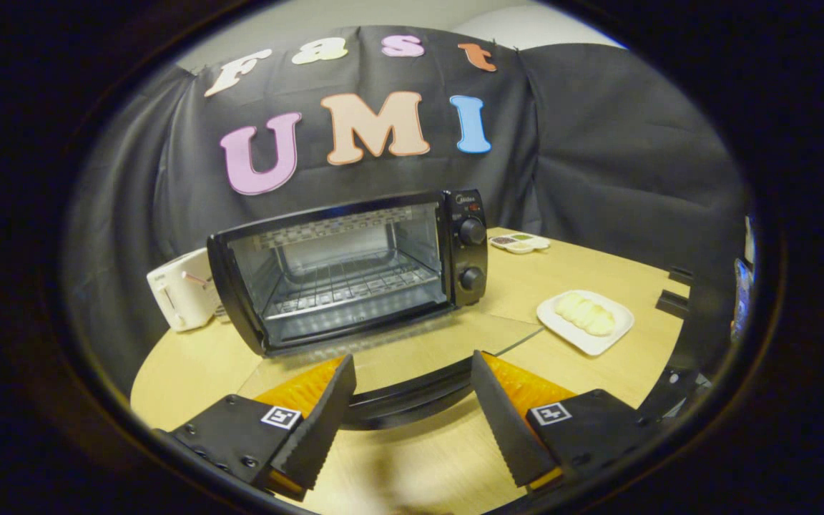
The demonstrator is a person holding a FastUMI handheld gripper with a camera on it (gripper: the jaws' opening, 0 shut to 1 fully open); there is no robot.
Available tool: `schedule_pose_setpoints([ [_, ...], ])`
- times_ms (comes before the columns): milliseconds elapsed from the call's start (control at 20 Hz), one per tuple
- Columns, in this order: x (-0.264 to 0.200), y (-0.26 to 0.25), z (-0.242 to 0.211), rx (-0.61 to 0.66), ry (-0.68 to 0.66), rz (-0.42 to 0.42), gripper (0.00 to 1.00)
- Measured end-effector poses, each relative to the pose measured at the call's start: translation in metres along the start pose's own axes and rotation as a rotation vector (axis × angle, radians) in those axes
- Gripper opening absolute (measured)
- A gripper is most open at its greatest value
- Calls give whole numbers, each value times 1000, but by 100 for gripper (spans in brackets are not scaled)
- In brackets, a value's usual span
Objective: Open the toaster oven, put the food inside, and close the toaster oven door.
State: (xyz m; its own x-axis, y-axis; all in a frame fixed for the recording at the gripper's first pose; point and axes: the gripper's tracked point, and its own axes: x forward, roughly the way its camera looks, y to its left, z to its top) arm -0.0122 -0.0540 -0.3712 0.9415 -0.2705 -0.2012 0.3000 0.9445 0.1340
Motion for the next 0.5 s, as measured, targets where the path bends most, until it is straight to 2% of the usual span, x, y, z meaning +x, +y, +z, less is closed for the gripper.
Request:
schedule_pose_setpoints([
  [500,5,-7,-32,63,99,-4,100],
])
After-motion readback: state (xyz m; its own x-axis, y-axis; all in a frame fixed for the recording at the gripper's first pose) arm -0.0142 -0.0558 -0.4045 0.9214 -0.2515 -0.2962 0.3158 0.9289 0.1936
